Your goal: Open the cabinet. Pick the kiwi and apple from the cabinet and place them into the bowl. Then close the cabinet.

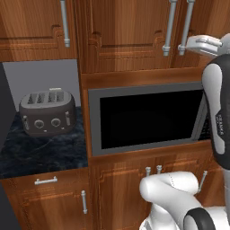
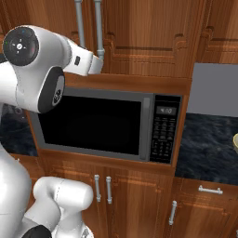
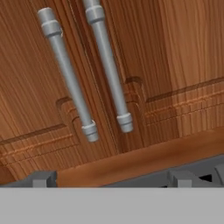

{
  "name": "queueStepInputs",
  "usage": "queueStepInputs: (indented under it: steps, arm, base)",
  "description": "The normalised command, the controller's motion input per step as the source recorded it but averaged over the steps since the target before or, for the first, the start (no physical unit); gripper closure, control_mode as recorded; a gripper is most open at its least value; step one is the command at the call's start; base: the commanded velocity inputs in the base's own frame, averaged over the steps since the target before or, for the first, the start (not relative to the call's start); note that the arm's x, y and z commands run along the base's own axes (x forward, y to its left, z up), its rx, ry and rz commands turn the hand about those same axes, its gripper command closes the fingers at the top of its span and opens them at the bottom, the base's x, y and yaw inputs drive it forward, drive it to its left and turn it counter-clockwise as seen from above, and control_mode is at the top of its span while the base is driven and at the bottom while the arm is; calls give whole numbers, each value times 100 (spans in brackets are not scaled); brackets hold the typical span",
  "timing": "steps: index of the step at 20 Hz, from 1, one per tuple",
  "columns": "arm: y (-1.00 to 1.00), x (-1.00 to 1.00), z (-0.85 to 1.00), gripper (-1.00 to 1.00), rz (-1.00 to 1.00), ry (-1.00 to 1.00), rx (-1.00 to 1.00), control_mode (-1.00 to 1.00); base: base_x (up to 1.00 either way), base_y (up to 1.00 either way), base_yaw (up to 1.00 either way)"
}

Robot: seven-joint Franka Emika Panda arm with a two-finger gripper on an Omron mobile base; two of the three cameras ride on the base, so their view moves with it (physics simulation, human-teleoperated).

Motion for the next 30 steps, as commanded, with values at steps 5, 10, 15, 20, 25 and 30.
queueStepInputs:
  steps: [5, 10, 15, 20, 25, 30]
  arm:
    - [-20, 0, 14, -100, 0, 0, 4, -100]
    - [-4, 11, 1, -100, 1, 0, 0, -100]
    - [0, 28, 0, -100, 2, 0, 0, -100]
    - [0, 35, 0, -100, 0, 0, 0, -100]
    - [0, 34, 0, -100, 0, 0, 0, -100]
    - [-2, 35, 0, -100, 0, 0, 0, -100]
  base:
    - [0, 0, 0]
    - [0, 0, 0]
    - [0, 0, 0]
    - [0, 0, 0]
    - [0, 0, 0]
    - [0, 0, 0]
